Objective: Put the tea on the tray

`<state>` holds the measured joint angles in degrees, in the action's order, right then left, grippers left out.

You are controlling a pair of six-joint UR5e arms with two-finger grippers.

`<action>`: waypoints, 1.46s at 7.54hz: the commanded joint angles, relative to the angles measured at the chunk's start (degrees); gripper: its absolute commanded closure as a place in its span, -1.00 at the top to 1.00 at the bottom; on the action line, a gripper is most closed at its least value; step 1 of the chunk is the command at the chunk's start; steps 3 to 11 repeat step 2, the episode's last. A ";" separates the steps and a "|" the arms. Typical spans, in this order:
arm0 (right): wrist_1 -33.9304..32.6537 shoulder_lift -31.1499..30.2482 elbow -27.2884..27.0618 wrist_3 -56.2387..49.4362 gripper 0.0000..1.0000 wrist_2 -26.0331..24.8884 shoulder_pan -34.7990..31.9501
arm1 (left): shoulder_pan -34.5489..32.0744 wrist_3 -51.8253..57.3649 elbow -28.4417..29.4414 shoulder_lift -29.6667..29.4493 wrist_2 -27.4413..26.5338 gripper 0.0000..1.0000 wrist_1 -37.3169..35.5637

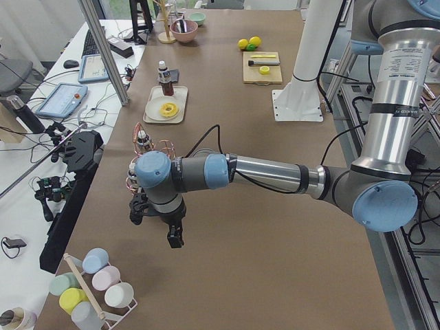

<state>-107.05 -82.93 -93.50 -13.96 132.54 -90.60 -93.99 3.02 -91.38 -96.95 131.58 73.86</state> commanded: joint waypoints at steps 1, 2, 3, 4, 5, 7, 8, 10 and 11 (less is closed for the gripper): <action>0.00 0.05 -0.28 0.07 1.00 0.53 -0.01 | 0.03 -0.03 -0.02 0.18 0.08 0.96 0.05; 0.00 0.14 -0.28 0.07 1.00 0.53 -0.01 | 0.03 -0.03 -0.11 0.18 0.00 0.96 0.05; 0.00 0.14 -0.28 0.07 1.00 0.53 -0.01 | 0.03 -0.03 -0.11 0.18 0.00 0.96 0.05; 0.00 0.14 -0.28 0.07 1.00 0.53 -0.01 | 0.03 -0.03 -0.11 0.18 0.00 0.96 0.05; 0.00 0.14 -0.28 0.07 1.00 0.53 -0.01 | 0.03 -0.03 -0.11 0.18 0.00 0.96 0.05; 0.00 0.14 -0.28 0.07 1.00 0.53 -0.01 | 0.03 -0.03 -0.11 0.18 0.00 0.96 0.05; 0.00 0.14 -0.28 0.07 1.00 0.53 -0.01 | 0.03 -0.03 -0.11 0.18 0.00 0.96 0.05; 0.00 0.14 -0.28 0.07 1.00 0.53 -0.01 | 0.03 -0.03 -0.11 0.18 0.00 0.96 0.05; 0.00 0.14 -0.28 0.07 1.00 0.53 -0.01 | 0.03 -0.03 -0.11 0.18 0.00 0.96 0.05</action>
